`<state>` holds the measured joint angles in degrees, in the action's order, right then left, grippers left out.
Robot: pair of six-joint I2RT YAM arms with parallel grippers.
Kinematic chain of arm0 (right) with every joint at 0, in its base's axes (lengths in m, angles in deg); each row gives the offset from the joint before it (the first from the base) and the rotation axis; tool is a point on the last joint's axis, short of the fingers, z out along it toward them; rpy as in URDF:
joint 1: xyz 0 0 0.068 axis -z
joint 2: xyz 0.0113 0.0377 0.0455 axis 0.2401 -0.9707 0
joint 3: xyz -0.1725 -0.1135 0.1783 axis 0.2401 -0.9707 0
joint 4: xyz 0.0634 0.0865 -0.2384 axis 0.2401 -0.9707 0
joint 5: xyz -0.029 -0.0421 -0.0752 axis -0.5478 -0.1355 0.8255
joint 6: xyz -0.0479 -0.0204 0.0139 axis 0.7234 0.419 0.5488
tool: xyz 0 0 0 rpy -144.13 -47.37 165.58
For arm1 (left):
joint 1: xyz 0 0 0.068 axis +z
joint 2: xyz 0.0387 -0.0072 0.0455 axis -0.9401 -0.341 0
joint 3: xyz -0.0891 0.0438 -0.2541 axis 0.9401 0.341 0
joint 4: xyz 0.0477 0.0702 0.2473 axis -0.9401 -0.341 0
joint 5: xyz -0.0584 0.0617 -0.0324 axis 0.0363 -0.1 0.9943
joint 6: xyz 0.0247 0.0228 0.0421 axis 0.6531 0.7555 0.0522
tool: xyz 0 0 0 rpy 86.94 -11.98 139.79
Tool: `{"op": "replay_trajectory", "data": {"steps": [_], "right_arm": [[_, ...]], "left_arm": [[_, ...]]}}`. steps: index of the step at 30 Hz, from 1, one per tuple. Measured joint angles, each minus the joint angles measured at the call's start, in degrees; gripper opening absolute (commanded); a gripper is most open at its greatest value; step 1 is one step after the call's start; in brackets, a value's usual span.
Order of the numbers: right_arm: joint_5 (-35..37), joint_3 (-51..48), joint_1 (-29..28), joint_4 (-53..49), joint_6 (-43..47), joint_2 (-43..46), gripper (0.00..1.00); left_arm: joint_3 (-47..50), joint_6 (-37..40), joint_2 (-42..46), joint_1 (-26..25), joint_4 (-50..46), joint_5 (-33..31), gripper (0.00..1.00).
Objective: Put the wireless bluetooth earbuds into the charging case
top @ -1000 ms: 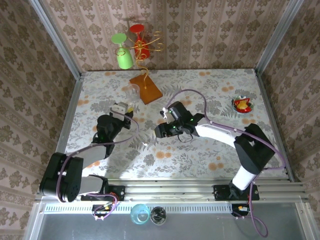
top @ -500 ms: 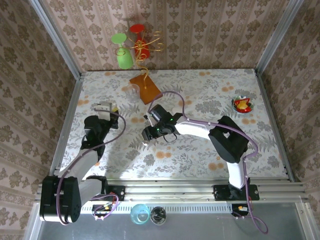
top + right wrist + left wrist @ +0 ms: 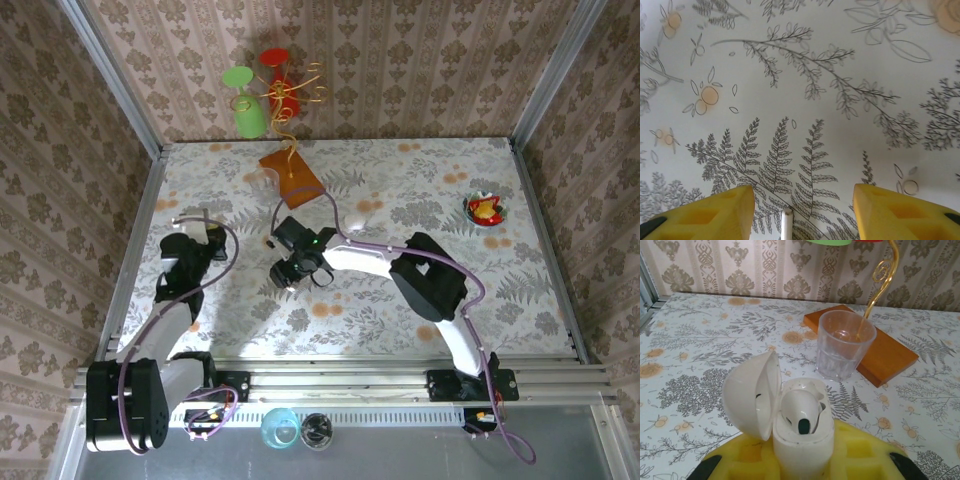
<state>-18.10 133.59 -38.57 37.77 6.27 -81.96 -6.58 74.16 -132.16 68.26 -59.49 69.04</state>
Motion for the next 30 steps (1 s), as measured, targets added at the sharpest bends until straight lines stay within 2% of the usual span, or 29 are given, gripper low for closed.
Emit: {"op": "replay_trajectory", "data": {"steps": [8, 13, 26, 30], "right_arm": [[9.86, 4.52, -2.8, -5.77, 4.35, -3.19, 0.51], [12.68, 4.15, -3.19, -6.38, 5.42, -2.84, 0.5], [14.95, -8.52, -1.79, -7.06, 4.76, 5.9, 0.49], [14.95, -11.54, -1.73, -7.26, 3.74, 8.0, 0.44]], "left_arm": [[0.48, -0.37, 0.33, 0.02, -0.02, -0.94, 0.0], [0.48, -0.37, 0.33, 0.02, 0.0, -0.72, 0.0], [0.48, -0.37, 0.24, 0.04, 0.26, 0.37, 0.0], [0.48, -0.46, 0.11, 0.02, 0.5, 0.87, 0.0]]}}
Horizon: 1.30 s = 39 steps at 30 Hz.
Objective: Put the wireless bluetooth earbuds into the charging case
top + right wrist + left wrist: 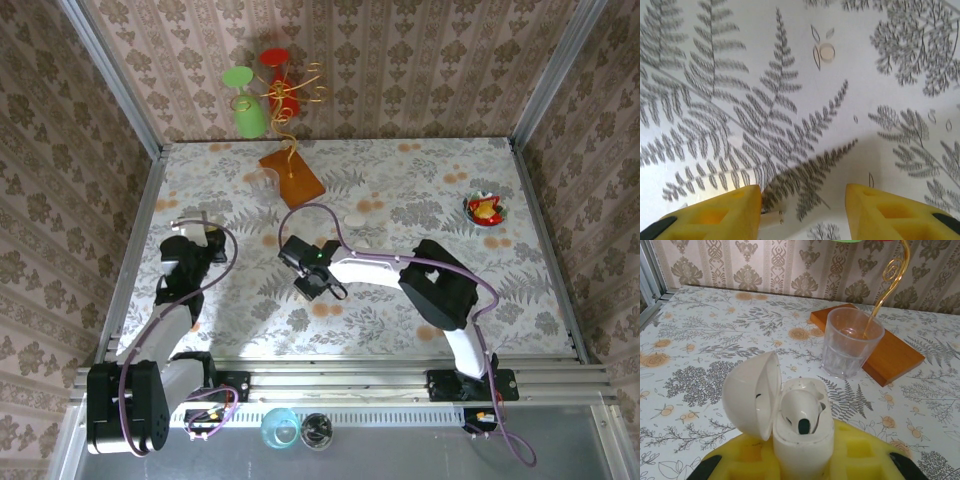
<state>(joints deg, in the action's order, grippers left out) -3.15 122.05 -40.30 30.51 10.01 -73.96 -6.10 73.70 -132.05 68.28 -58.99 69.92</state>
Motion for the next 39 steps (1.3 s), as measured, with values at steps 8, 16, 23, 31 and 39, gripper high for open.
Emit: {"op": "replay_trajectory", "data": {"steps": [8, 16, 23, 31, 39], "right_arm": [[-1.2, -2.23, 0.98, -2.49, -3.04, 1.88, 0.33], [-3.58, -4.61, 1.18, -5.92, -6.16, 4.33, 0.26], [-6.47, -4.94, 1.18, -7.58, -6.99, 5.88, 0.22], [-11.21, -5.68, 2.05, -6.86, -6.43, 8.46, 0.42], [-16.63, -5.03, 3.45, -5.38, -1.2, 8.55, 0.6]], "left_arm": [[-0.02, -0.83, -0.76, 0.0, 0.17, 1.18, 0.0], [-0.02, -1.16, -0.76, 0.0, 0.22, 1.7, 0.0], [-0.02, -1.18, -0.76, 0.0, 0.55, 2.54, 0.0], [-0.02, -1.18, -0.76, 0.0, 0.55, 3.19, 0.0], [-0.02, -1.09, -0.59, 0.0, 0.57, 5.35, 0.0]]}}
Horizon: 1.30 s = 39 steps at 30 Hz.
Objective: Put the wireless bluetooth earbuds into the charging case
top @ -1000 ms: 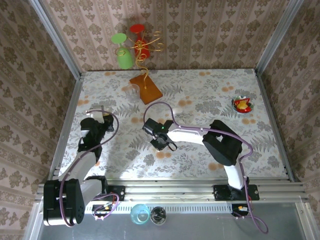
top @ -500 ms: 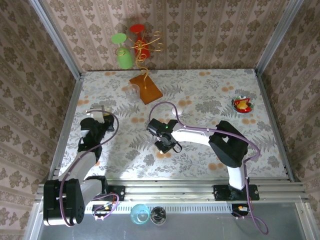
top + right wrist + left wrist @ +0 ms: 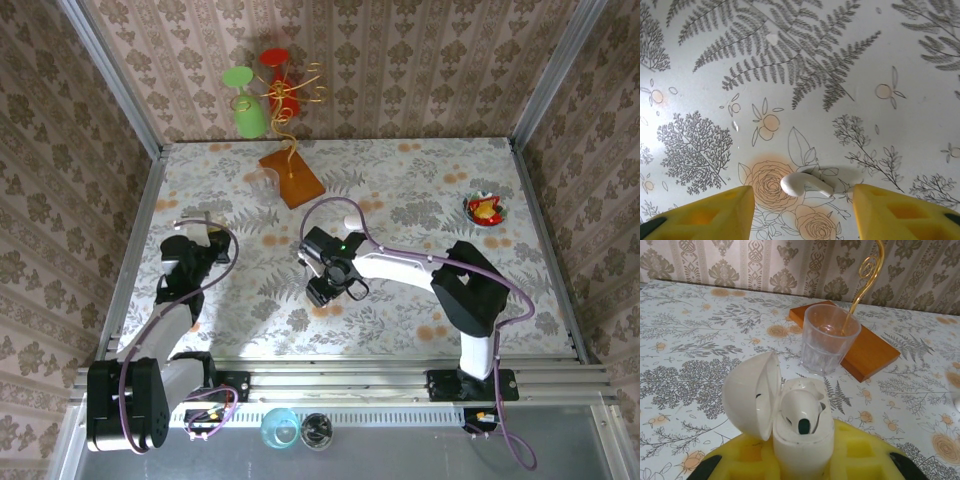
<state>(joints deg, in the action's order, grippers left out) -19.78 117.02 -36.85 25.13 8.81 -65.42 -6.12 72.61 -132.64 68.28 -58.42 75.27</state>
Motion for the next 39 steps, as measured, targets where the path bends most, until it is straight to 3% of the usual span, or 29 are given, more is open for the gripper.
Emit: {"op": "replay_trajectory", "data": {"steps": [9, 21, 29, 39], "right_arm": [[-2.99, 3.3, 0.59, -1.53, 2.89, -5.99, 0.55], [-4.98, 1.81, 0.63, -3.82, -0.02, -4.98, 0.45], [-5.29, 1.81, 0.61, -5.75, -1.7, -3.78, 0.45], [-4.72, 7.69, 0.87, -9.33, 3.52, -5.68, 0.4]], "left_arm": [[0.02, 0.48, 0.44, -0.04, 0.37, 1.14, 0.0], [0.33, 2.23, 0.46, -0.07, 2.67, 1.27, 0.0], [0.33, 3.02, 0.46, -0.11, 3.52, 1.27, 0.0], [0.33, 3.45, 0.46, -0.11, 3.61, 1.29, 0.0]]}}
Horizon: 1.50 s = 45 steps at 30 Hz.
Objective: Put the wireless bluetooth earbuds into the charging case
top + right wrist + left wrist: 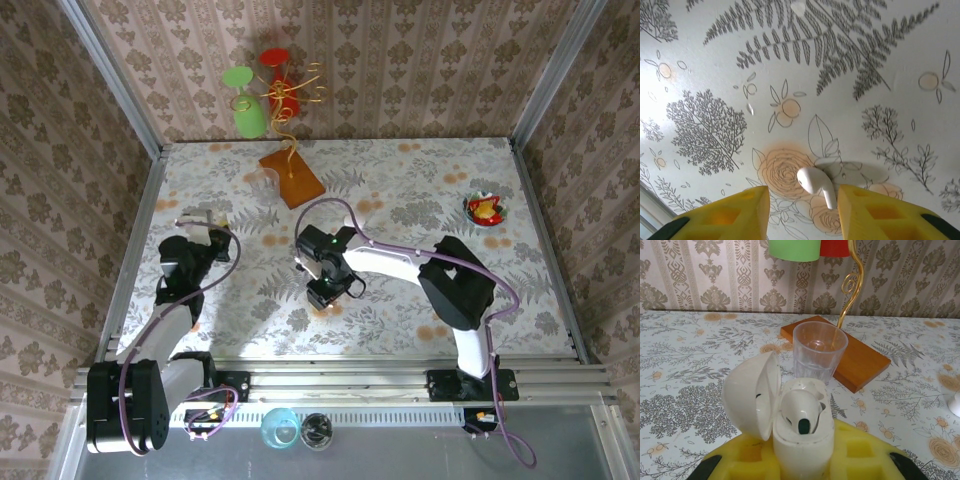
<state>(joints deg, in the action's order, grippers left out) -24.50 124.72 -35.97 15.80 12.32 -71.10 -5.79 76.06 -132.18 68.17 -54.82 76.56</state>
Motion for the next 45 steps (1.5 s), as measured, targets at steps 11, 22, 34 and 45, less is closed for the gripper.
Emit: {"op": "replay_trajectory", "data": {"steps": [11, 22, 34, 45], "right_arm": [[-0.17, 2.51, 0.13, -2.91, 4.28, -4.81, 0.33], [-0.44, 2.51, 0.15, -3.32, 4.87, -5.05, 0.22], [0.31, -6.1, 2.32, 5.25, 1.36, 1.11, 0.2], [3.23, -24.9, 8.98, 32.54, -6.34, 22.69, 0.2]], "left_arm": [[0.31, 0.83, 0.0, 0.0, 0.11, 0.28, 0.0], [0.61, 0.92, 0.0, 0.0, 0.37, 0.39, 0.0], [0.76, 1.11, -0.57, -1.62, 1.16, 1.16, 0.0], [-2.36, 7.1, -5.88, -10.91, -1.07, 8.7, 0.0]]}}
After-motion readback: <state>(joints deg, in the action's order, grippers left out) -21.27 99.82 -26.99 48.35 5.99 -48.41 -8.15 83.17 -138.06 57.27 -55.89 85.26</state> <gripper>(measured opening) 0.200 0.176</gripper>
